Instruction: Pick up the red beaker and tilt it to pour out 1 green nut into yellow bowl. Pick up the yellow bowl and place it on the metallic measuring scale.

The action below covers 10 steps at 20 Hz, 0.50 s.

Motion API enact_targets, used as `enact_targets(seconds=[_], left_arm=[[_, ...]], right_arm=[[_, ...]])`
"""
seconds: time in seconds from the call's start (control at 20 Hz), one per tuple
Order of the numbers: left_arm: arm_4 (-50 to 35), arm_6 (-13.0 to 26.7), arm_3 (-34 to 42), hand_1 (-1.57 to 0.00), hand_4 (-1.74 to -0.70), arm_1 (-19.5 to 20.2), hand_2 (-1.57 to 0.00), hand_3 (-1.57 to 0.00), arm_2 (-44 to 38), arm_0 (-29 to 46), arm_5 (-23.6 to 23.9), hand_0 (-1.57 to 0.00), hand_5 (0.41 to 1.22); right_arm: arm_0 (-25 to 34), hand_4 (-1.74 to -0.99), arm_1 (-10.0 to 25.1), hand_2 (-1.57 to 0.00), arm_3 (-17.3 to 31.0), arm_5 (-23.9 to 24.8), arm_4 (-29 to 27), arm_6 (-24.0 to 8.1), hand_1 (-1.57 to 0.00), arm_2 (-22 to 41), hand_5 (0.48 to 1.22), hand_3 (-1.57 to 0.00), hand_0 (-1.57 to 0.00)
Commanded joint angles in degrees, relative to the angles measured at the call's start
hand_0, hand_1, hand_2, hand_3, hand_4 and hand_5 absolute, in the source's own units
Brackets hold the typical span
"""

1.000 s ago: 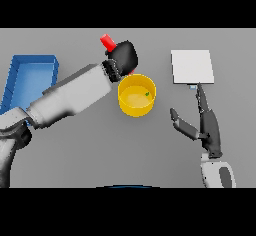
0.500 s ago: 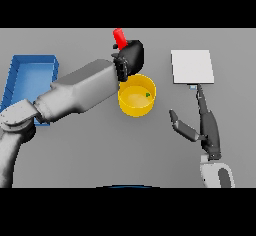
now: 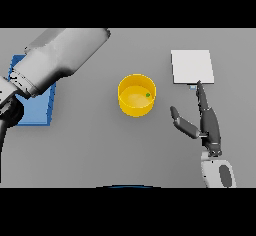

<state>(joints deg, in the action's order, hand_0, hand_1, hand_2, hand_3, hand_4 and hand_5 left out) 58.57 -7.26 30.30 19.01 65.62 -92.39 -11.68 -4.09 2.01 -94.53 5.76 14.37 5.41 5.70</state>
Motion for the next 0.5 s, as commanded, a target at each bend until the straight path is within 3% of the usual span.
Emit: enact_targets(seconds=[0.0, 0.1, 0.3, 0.45], left_arm=[[-1.6, 1.2, -2.4, -1.57, -1.71, 0.3, -1.51, -1.3, -1.9, -1.3, -0.2, -1.57, 1.221], [-6.5, 2.2, -7.0, -1.57, -1.72, 2.1, -1.53, -1.4, -6.7, -2.4, 0.6, -1.57, 1.221], [-20.1, 9.4, -15.2, -1.57, -1.73, 5.9, -1.56, -1.36, -18.9, -0.5, 3.4, -1.57, 1.221], [-29.8, 9.0, -17.1, -1.57, -1.74, 10.3, -1.56, -1.4, -25.8, 3.3, 7.7, -1.57, 1.221]], right_arm=[[-0.1, -1.182, -0.4, 0.0, 0.1, -0.6, -0.7, 0.4, 0.0, 0.3, 0.593, 0.0, 0.0], [-0.1, -1.193, -0.5, 0.0, 0.4, -0.9, -1.4, 1.1, 0.0, -0.1, 0.597, 0.0, 0.0], [0.7, -1.222, -0.1, 0.0, 0.5, -1.2, -2.1, 1.2, 0.0, -0.4, 0.592, 0.0, 0.0], [0.2, -1.222, 0.5, 0.0, 0.8, -2.0, -2.6, 2.5, 0.0, -0.5, 0.587, 0.0, 0.0]])
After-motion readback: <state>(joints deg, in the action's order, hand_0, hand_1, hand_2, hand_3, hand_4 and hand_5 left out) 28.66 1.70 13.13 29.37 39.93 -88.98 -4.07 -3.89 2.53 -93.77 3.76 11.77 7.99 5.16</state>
